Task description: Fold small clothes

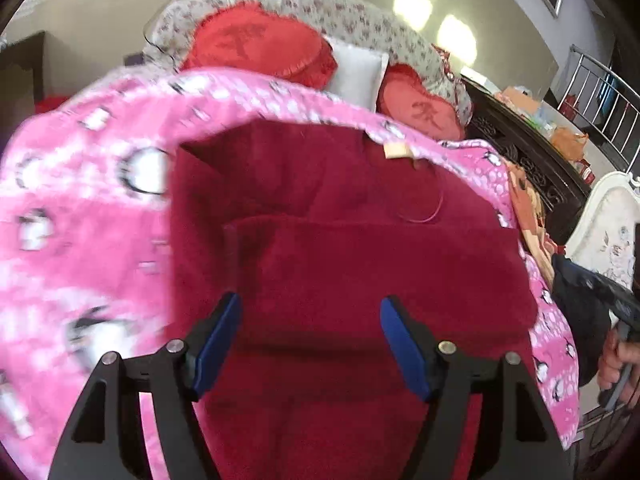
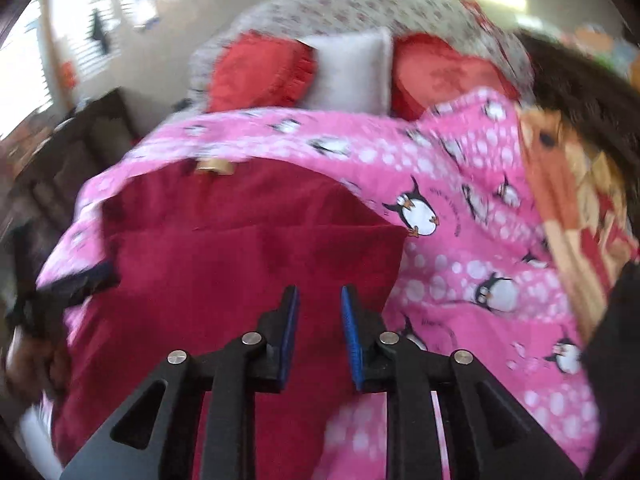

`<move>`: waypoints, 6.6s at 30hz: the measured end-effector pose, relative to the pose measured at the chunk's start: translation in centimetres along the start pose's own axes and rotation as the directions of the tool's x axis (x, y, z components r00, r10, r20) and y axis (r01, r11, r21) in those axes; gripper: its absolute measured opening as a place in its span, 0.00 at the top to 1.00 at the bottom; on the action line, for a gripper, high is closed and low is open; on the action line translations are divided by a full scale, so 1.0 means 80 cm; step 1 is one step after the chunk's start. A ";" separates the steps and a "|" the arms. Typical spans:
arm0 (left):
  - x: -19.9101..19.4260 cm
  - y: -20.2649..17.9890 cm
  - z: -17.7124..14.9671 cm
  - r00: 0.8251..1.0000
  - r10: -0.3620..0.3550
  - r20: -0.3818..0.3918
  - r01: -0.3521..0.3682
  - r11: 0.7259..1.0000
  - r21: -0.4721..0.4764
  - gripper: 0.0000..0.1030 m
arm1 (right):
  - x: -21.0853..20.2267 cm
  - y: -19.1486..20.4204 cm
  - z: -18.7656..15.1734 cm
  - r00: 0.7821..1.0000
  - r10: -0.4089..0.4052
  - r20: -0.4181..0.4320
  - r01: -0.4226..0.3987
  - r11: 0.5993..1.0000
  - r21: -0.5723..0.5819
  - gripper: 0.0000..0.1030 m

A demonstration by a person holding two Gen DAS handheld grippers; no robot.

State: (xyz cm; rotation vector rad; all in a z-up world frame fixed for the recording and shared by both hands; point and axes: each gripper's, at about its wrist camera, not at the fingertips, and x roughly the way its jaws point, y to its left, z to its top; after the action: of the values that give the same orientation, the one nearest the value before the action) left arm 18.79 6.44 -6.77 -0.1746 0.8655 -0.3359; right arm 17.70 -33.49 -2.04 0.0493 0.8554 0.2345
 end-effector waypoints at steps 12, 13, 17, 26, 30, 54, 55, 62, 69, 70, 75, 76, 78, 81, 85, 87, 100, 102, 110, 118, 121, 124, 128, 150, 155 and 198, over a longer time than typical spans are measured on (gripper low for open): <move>-0.139 0.015 -0.189 0.982 -0.042 -0.185 0.064 0.991 0.118 0.15 | -0.164 0.047 -0.191 0.990 0.109 -0.087 -0.116 0.990 -0.085 0.97; -0.138 0.016 -0.199 0.977 -0.056 -0.208 0.080 0.991 0.105 0.15 | -0.167 0.050 -0.203 0.991 0.111 -0.080 -0.117 0.990 -0.078 0.97; -0.146 0.022 -0.232 0.970 -0.089 -0.225 0.103 0.993 0.052 0.12 | -0.166 0.058 -0.230 0.991 0.126 -0.041 -0.127 0.992 -0.027 0.97; -0.152 0.041 -0.241 0.915 -0.350 -0.199 0.313 0.929 -0.196 0.05 | -0.177 0.069 -0.234 0.989 0.144 0.034 -0.144 0.989 0.012 0.97; -0.158 0.038 -0.247 0.888 -0.414 -0.197 0.368 0.900 -0.235 0.05 | -0.183 0.073 -0.224 0.983 0.165 0.076 -0.167 0.986 0.021 0.97; -0.164 0.026 -0.262 0.881 -0.438 -0.179 0.411 0.896 -0.168 0.05 | -0.189 0.033 -0.311 0.976 0.216 0.001 -0.208 0.939 0.273 0.88; -0.164 0.023 -0.263 0.885 -0.429 -0.182 0.404 0.901 -0.158 0.05 | -0.183 0.035 -0.316 0.975 0.224 -0.011 -0.212 0.939 0.272 0.88; -0.171 0.005 -0.271 0.912 -0.365 -0.188 0.361 0.931 -0.060 0.05 | -0.154 0.026 -0.354 0.933 0.360 -0.019 -0.323 0.858 0.400 0.88; -0.174 0.009 -0.275 0.910 -0.381 -0.163 0.376 0.925 -0.065 0.07 | -0.138 0.034 -0.370 0.864 0.503 0.004 -0.452 0.772 0.446 0.98; -0.176 0.010 -0.275 0.915 -0.373 -0.157 0.367 0.928 -0.063 0.13 | -0.143 0.036 -0.367 0.879 0.478 0.008 -0.436 0.795 0.421 1.00; -0.180 0.022 -0.279 0.931 -0.341 -0.133 0.333 0.940 -0.079 0.39 | -0.153 0.042 -0.357 0.890 0.456 0.029 -0.431 0.818 0.380 1.00; -0.180 0.024 -0.279 0.932 -0.339 -0.131 0.330 0.940 -0.085 0.41 | -0.151 0.043 -0.357 0.890 0.455 0.023 -0.429 0.820 0.380 1.00; -0.183 0.024 -0.278 0.935 -0.331 -0.127 0.323 0.943 -0.079 0.41 | -0.145 0.048 -0.355 0.894 0.449 0.011 -0.418 0.822 0.386 1.00; -0.182 0.021 -0.279 0.939 -0.315 -0.138 0.310 0.949 -0.061 0.41 | -0.139 0.051 -0.354 0.896 0.444 -0.004 -0.406 0.822 0.400 1.00; -0.179 0.029 -0.279 0.938 -0.324 -0.125 0.314 0.945 -0.095 0.49 | -0.143 0.051 -0.351 0.896 0.444 0.010 -0.414 0.829 0.377 1.00; -0.177 0.036 -0.278 0.940 -0.319 -0.122 0.305 0.945 -0.122 0.75 | -0.149 0.050 -0.350 0.896 0.443 0.024 -0.419 0.827 0.374 1.00; -0.207 0.051 -0.205 0.934 -0.349 0.079 0.358 0.900 -0.249 0.93 | -0.195 0.042 -0.276 0.912 0.379 0.155 -0.406 0.885 0.229 1.00; -0.192 0.056 -0.171 0.929 -0.351 0.115 0.370 0.881 -0.295 0.93 | -0.191 0.036 -0.247 0.916 0.356 0.185 -0.391 0.897 0.207 1.00; -0.089 0.056 -0.009 0.952 -0.269 0.143 0.303 0.890 -0.340 0.93 | -0.100 0.015 -0.100 0.936 0.262 0.236 -0.305 0.937 0.169 1.00; 0.026 0.053 0.121 0.989 -0.111 0.097 0.135 0.947 -0.290 0.92 | 0.033 -0.035 0.036 0.962 0.179 0.204 -0.226 0.946 0.232 1.00; 0.056 0.049 0.131 0.993 -0.096 0.074 0.112 0.960 -0.258 0.90 | 0.067 -0.046 0.054 0.973 0.154 0.173 -0.192 0.953 0.233 1.00; 0.076 0.048 0.125 0.996 -0.083 0.021 0.086 0.962 -0.258 0.65 | 0.095 -0.056 0.058 0.970 0.194 0.144 -0.227 0.937 0.264 1.00; 0.069 0.050 0.125 0.995 -0.093 0.018 0.095 0.961 -0.259 0.50 | 0.100 -0.073 0.054 0.952 0.245 0.185 -0.296 0.891 0.345 1.00; 0.127 -0.010 0.137 0.998 0.062 0.028 -0.060 0.994 -0.094 0.72 | 0.179 -0.059 0.085 0.998 0.064 0.011 -0.065 0.953 0.296 1.00; 0.058 0.013 0.135 0.992 0.084 0.090 -0.075 0.992 -0.104 0.49 | 0.112 -0.071 0.070 0.989 0.126 0.078 -0.144 0.939 0.312 1.00; 0.013 0.061 -0.052 0.955 -0.296 -0.022 0.267 0.889 -0.373 0.13 | 0.023 -0.094 -0.148 0.893 0.414 0.175 -0.430 0.675 0.599 0.72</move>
State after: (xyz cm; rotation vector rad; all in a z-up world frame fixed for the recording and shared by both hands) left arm 17.29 10.57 -11.58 -0.6450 0.9785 -0.4525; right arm 11.31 -41.02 -12.20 0.8951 0.8579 0.3755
